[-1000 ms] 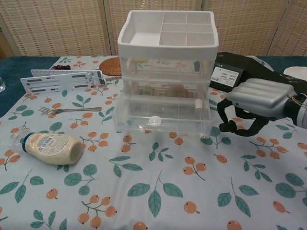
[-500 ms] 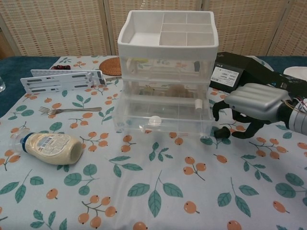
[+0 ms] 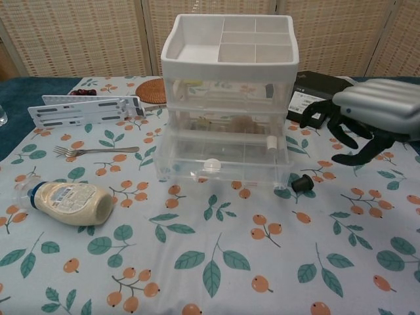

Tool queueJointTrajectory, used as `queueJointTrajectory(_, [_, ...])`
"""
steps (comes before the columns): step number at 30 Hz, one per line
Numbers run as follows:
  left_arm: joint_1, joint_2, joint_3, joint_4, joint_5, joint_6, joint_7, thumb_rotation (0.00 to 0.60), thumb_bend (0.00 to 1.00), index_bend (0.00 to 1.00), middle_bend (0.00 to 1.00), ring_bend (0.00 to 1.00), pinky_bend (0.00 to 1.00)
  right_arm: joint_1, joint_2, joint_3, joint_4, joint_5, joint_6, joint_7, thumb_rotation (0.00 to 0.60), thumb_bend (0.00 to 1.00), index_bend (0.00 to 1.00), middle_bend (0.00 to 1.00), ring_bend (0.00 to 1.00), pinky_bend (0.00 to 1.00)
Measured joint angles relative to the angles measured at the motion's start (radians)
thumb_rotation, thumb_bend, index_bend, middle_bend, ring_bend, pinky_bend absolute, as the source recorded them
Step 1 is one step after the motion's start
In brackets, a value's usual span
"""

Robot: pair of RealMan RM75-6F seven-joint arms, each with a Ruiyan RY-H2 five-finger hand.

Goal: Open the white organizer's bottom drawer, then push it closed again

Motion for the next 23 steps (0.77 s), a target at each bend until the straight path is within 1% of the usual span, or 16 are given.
queueJointTrajectory(4, [-0.005, -0.002, -0.003, 0.002, 0.002, -0.003, -0.004, 0.600, 0.34, 0.17, 0.10, 0.13, 0.14, -0.064, 0.096, 0.000, -0.082, -0.009, 0.089, 0.004, 0.600, 0.26, 0.21, 0.56, 0.58, 0.74])
queueJointTrajectory(7, [-0.012, -0.005, -0.005, 0.000, 0.009, -0.006, -0.003, 0.600, 0.34, 0.17, 0.10, 0.13, 0.14, -0.116, 0.160, -0.003, -0.131, -0.009, 0.143, 0.008, 0.600, 0.21, 0.20, 0.44, 0.45, 0.60])
queueJointTrajectory(9, [-0.015, -0.007, -0.007, -0.002, 0.013, -0.006, -0.002, 0.600, 0.34, 0.17, 0.10, 0.13, 0.14, -0.151, 0.193, -0.007, -0.156, -0.007, 0.177, 0.016, 0.600, 0.18, 0.17, 0.35, 0.35, 0.46])
queueJointTrajectory(11, [-0.018, -0.010, -0.009, -0.004, 0.014, -0.007, 0.001, 0.600, 0.34, 0.16, 0.10, 0.13, 0.14, -0.185, 0.220, -0.013, -0.177, -0.001, 0.203, 0.028, 0.600, 0.12, 0.11, 0.20, 0.22, 0.28])
queueJointTrajectory(13, [-0.022, -0.012, -0.011, -0.008, 0.014, -0.009, 0.004, 0.600, 0.34, 0.16, 0.10, 0.13, 0.13, -0.212, 0.241, -0.020, -0.192, 0.007, 0.217, 0.038, 0.600, 0.07, 0.05, 0.08, 0.11, 0.14])
queueJointTrajectory(14, [-0.023, -0.013, -0.011, -0.010, 0.013, -0.010, 0.005, 0.600, 0.34, 0.16, 0.10, 0.13, 0.13, -0.230, 0.253, -0.025, -0.203, 0.014, 0.228, 0.045, 0.600, 0.04, 0.01, 0.03, 0.05, 0.07])
queueJointTrajectory(15, [-0.024, -0.013, -0.012, -0.013, 0.013, -0.010, 0.007, 0.600, 0.34, 0.16, 0.10, 0.13, 0.13, -0.245, 0.262, -0.029, -0.211, 0.019, 0.236, 0.051, 0.600, 0.02, 0.00, 0.01, 0.02, 0.02])
queueJointTrajectory(17, [-0.026, -0.014, -0.013, -0.021, 0.015, -0.010, 0.012, 0.600, 0.34, 0.16, 0.09, 0.12, 0.12, -0.278, 0.281, -0.038, -0.228, 0.028, 0.256, 0.072, 0.600, 0.00, 0.00, 0.00, 0.00, 0.00])
queueJointTrajectory(23, [-0.025, -0.016, -0.010, -0.057, 0.028, 0.004, 0.034, 0.600, 0.34, 0.15, 0.08, 0.12, 0.11, -0.361, 0.324, -0.065, -0.249, 0.022, 0.309, 0.132, 0.600, 0.00, 0.00, 0.00, 0.00, 0.00])
